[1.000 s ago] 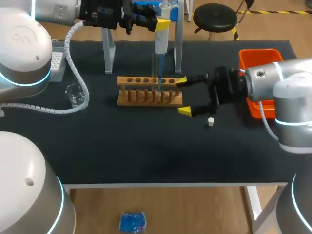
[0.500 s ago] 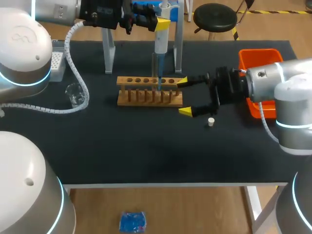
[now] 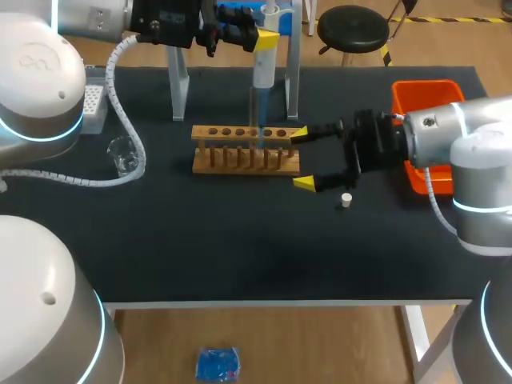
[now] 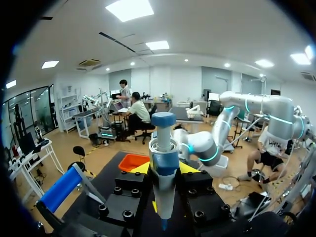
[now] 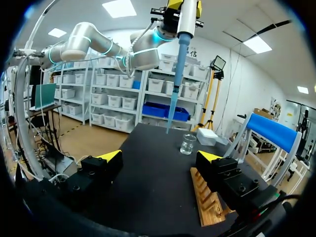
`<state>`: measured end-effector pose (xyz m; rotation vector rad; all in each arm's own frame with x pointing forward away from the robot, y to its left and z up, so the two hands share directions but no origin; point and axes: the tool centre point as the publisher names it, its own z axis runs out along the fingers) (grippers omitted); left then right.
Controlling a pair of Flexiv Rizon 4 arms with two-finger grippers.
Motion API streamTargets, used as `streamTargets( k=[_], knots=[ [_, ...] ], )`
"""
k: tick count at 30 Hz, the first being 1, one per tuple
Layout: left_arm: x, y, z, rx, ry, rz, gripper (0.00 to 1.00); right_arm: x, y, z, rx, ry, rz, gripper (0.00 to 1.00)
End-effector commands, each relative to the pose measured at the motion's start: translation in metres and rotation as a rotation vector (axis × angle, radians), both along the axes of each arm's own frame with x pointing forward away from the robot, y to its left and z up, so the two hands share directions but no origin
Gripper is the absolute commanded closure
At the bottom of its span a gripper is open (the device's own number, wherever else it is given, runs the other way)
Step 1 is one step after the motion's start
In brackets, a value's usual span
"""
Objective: Invert the test tube, pick up the pipette, mount the tip to pipette, aspirate from beaker and dispense into the tube, eject the tip, return the pipette, and cap with the stopper.
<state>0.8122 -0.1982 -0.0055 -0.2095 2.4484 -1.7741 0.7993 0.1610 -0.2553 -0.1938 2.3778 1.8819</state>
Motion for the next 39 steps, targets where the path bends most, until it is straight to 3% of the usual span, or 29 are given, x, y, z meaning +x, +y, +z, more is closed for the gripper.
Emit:
streamTargets(
  k=[1, 7, 12, 19, 24, 30, 39],
  knots=[
    [0.002, 0.027, -0.007, 0.0, -0.015, 0.013, 1.0, 0.0, -0.001, 0.0, 0.0, 0.0, 0.0, 0.0],
    [0.009, 0.073, -0.015, 0.016, -0.025, 0.024, 1.0, 0.0, -0.001, 0.0, 0.0, 0.0, 0.0, 0.0],
    [0.018, 0.113, -0.023, -0.008, -0.039, 0.011, 1.0, 0.0, -0.001, 0.0, 0.0, 0.0, 0.0, 0.0],
    [0.033, 0.168, -0.03, -0.024, -0.09, -0.026, 1.0, 0.0, -0.001, 0.0, 0.0, 0.0, 0.0, 0.0],
    [0.046, 0.204, -0.04, -0.01, -0.068, -0.051, 1.0, 0.0, -0.001, 0.0, 0.0, 0.0, 0.0, 0.0],
    [0.06, 0.233, -0.049, 0.005, -0.044, -0.064, 1.0, 0.0, -0.001, 0.0, 0.0, 0.0, 0.0, 0.0],
    [0.08, 0.254, -0.073, -0.018, -0.037, -0.062, 1.0, 0.0, -0.001, 0.0, 0.0, 0.0, 0.0, 0.0]
  ],
)
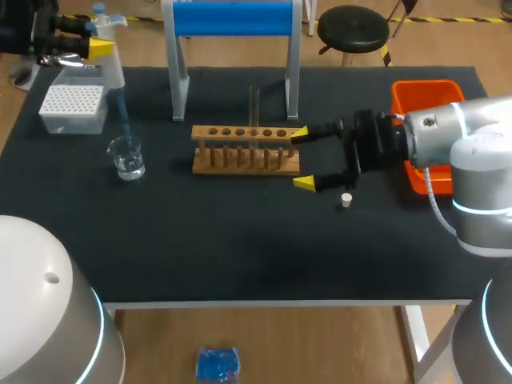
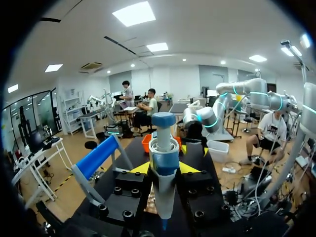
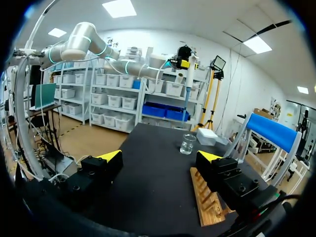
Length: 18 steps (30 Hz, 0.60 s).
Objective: Invert the test tube, pick up the pipette, mount the tip to pipette, aspirate from beaker and dispense into the tube, eject the tip, return the pipette, and cap with the stopper.
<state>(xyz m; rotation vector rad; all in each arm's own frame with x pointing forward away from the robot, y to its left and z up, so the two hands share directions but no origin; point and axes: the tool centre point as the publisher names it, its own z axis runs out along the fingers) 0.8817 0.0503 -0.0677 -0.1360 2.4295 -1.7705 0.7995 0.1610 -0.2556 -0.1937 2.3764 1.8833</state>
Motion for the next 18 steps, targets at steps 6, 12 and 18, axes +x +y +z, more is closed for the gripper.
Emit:
streamTargets(
  k=[6, 12, 18],
  knots=[
    [0.025, 0.012, -0.019, -0.029, 0.0, -0.044, 1.0, 0.0, -0.001, 0.001, -0.002, 0.0, 0.0, 0.0],
    [0.03, 0.015, -0.022, -0.021, 0.009, -0.042, 1.0, 0.0, -0.001, 0.001, -0.002, 0.0, 0.0, 0.0],
    [0.031, 0.016, -0.022, -0.017, 0.01, -0.037, 1.0, 0.0, -0.001, 0.001, -0.002, 0.0, 0.0, 0.0]
  ],
)
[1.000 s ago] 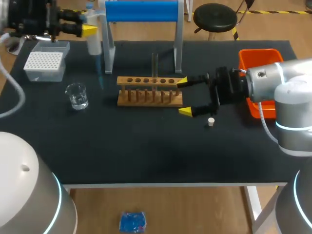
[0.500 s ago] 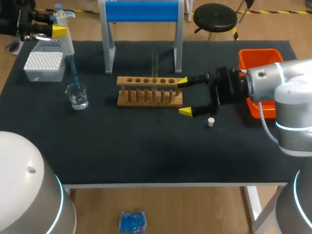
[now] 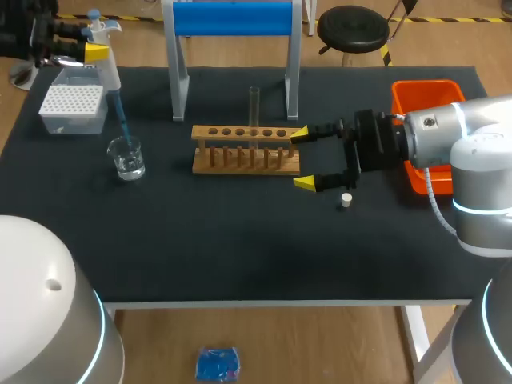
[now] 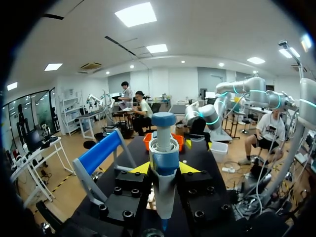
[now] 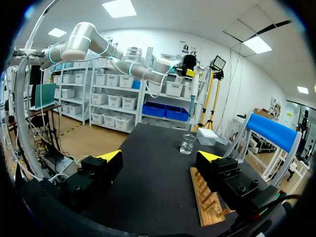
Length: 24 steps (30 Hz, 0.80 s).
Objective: Invert the test tube, pick up the pipette, mount the tip to pipette, aspirate from beaker and dispense into the tube, eject the tip, return the pipette, and cap with the stopper.
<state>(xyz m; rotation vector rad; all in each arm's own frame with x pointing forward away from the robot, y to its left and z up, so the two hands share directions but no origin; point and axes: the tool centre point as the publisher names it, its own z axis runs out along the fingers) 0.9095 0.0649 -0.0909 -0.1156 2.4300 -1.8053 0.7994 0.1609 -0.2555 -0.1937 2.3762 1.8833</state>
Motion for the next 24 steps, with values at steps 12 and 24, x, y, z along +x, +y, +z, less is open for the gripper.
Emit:
streamTargets(
  k=[12, 24],
  knots=[
    [0.003, 0.002, 0.001, 0.001, 0.003, -0.013, 1.0, 0.0, 0.0, 0.0, -0.002, 0.0, 0.0, 0.0],
    [0.003, 0.002, 0.001, 0.001, 0.003, -0.013, 1.0, -0.014, 0.014, 0.016, 0.067, 0.01, -0.035, 0.0]
  ],
)
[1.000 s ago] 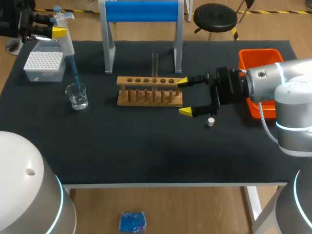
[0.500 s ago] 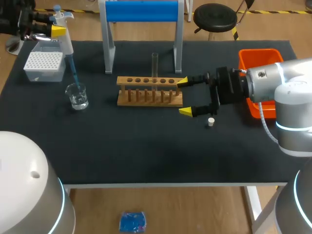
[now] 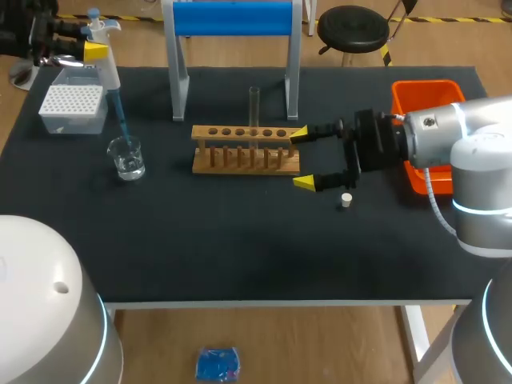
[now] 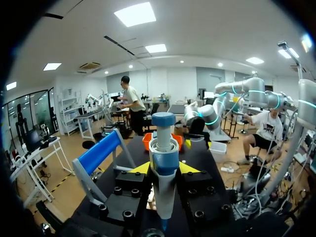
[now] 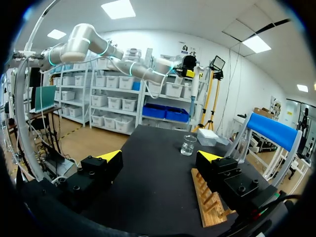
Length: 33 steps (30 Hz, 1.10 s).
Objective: Invert the test tube, pick up the pipette, mount the tip to pipette, aspirate from beaker and dispense into the tube, eject the tip, return the pipette, and cap with the stopper.
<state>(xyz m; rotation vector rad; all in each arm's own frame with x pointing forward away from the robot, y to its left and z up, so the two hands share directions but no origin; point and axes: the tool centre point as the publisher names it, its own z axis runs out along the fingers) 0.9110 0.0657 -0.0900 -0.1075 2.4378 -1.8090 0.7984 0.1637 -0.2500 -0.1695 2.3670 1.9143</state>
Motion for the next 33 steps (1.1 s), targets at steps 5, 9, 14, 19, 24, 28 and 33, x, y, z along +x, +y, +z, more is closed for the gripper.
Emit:
streamTargets(
  k=[5, 9, 14, 19, 24, 28, 33],
  knots=[
    [0.001, 0.001, 0.0, 0.0, 0.0, -0.004, 1.0, -0.02, 0.04, 0.017, 0.034, 0.002, -0.094, 0.0],
    [0.001, 0.001, 0.0, 0.0, 0.0, -0.004, 1.0, -0.021, 0.07, 0.018, -0.002, 0.027, -0.114, 0.0],
    [0.001, 0.001, 0.0, 0.0, 0.0, -0.004, 1.0, -0.014, 0.11, 0.012, -0.087, 0.043, -0.167, 0.0],
    [0.001, 0.001, 0.0, 0.0, 0.0, -0.004, 1.0, -0.003, 0.151, -0.001, -0.113, 0.082, -0.14, 0.0],
    [0.001, 0.001, 0.0, 0.0, 0.0, -0.004, 1.0, 0.005, 0.187, -0.021, -0.135, 0.114, -0.128, 0.0],
    [0.001, 0.001, 0.0, 0.0, 0.0, -0.004, 1.0, 0.012, 0.202, -0.035, -0.147, 0.131, -0.162, 0.0],
    [0.001, 0.001, 0.0, 0.0, 0.0, -0.004, 1.0, 0.018, 0.215, -0.05, -0.154, 0.137, -0.221, 0.0]
  ],
)
